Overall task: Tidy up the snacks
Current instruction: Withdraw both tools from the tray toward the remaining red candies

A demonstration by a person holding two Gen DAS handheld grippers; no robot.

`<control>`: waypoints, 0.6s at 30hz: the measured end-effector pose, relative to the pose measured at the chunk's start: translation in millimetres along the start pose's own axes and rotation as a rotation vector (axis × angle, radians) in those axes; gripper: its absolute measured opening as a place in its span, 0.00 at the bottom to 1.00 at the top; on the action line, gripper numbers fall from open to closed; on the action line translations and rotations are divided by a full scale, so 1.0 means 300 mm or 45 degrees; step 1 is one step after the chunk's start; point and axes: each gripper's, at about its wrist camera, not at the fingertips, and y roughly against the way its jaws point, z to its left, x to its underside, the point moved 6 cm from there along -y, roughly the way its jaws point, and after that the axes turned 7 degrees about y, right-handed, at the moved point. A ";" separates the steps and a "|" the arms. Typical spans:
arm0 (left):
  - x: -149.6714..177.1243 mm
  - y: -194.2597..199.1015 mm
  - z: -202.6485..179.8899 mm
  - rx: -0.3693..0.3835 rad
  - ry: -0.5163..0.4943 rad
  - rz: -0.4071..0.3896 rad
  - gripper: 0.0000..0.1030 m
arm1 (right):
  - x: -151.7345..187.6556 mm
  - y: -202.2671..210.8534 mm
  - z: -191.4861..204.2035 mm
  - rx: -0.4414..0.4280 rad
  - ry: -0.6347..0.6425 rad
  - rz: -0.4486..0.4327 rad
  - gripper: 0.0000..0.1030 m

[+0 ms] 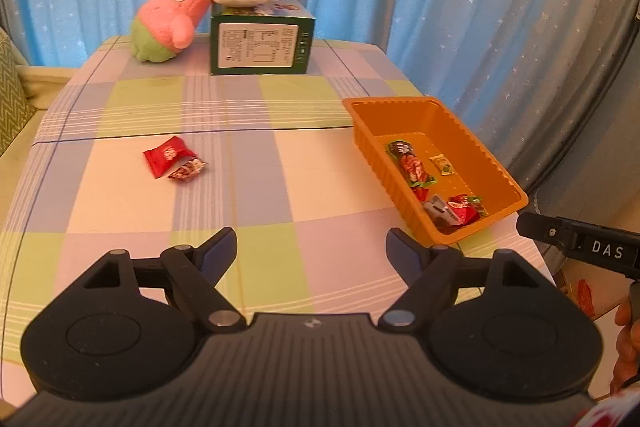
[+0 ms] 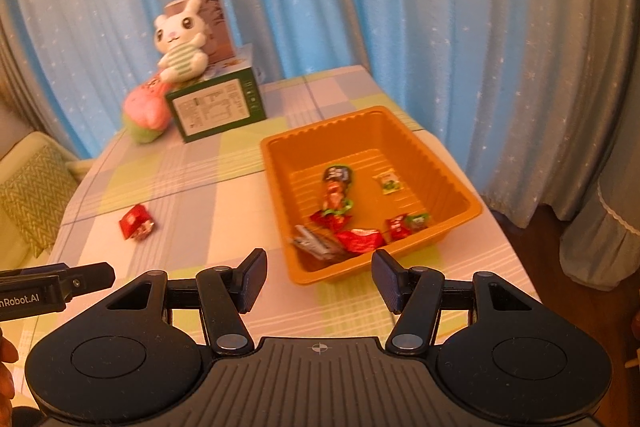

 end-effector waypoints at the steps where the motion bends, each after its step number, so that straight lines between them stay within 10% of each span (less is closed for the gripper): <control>1: 0.001 0.006 0.011 -0.005 0.005 -0.003 0.77 | 0.001 -0.001 0.012 -0.005 0.007 0.001 0.57; 18: -0.012 0.058 0.227 -0.103 0.083 -0.027 0.78 | -0.008 -0.058 0.179 -0.088 0.096 0.015 0.57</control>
